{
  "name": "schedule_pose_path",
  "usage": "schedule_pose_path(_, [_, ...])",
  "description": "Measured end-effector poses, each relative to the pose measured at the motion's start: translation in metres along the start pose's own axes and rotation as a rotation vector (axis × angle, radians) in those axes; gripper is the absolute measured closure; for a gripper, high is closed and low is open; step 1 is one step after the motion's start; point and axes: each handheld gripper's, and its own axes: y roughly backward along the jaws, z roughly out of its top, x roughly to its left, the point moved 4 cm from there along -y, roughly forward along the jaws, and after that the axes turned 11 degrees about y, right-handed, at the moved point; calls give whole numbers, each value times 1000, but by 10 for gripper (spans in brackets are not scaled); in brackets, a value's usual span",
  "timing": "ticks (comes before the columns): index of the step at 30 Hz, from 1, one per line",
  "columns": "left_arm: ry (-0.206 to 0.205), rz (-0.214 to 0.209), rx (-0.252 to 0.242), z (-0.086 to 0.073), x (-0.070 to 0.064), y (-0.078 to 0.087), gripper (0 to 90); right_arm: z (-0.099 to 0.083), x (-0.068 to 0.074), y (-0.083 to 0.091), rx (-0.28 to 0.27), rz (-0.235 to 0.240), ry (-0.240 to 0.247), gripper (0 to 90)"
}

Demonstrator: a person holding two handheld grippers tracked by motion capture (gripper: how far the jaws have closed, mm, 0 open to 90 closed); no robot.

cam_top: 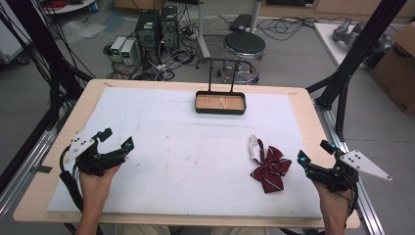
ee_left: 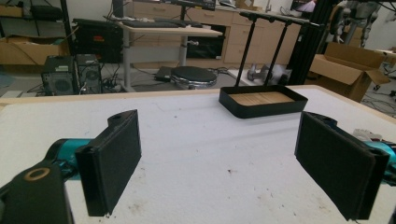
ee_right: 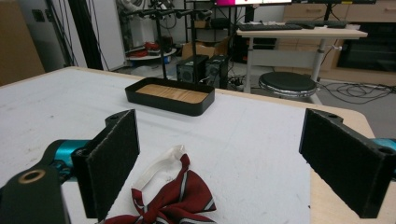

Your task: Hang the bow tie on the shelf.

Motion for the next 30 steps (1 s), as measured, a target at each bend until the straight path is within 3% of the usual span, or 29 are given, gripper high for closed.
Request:
schedule_pose_path(18, [9, -14, 1, 1, -1, -2, 149, -5, 2, -3, 6, 43, -2, 112])
schedule_pose_path(24, [14, -22, -2, 2, -3, -1, 149, -3, 3, -8, 2, 112, 21, 113])
schedule_pose_path(30, [19, -27, 3, 0, -2, -3, 149, -6, 0, -19, 46, 223, 96, 113])
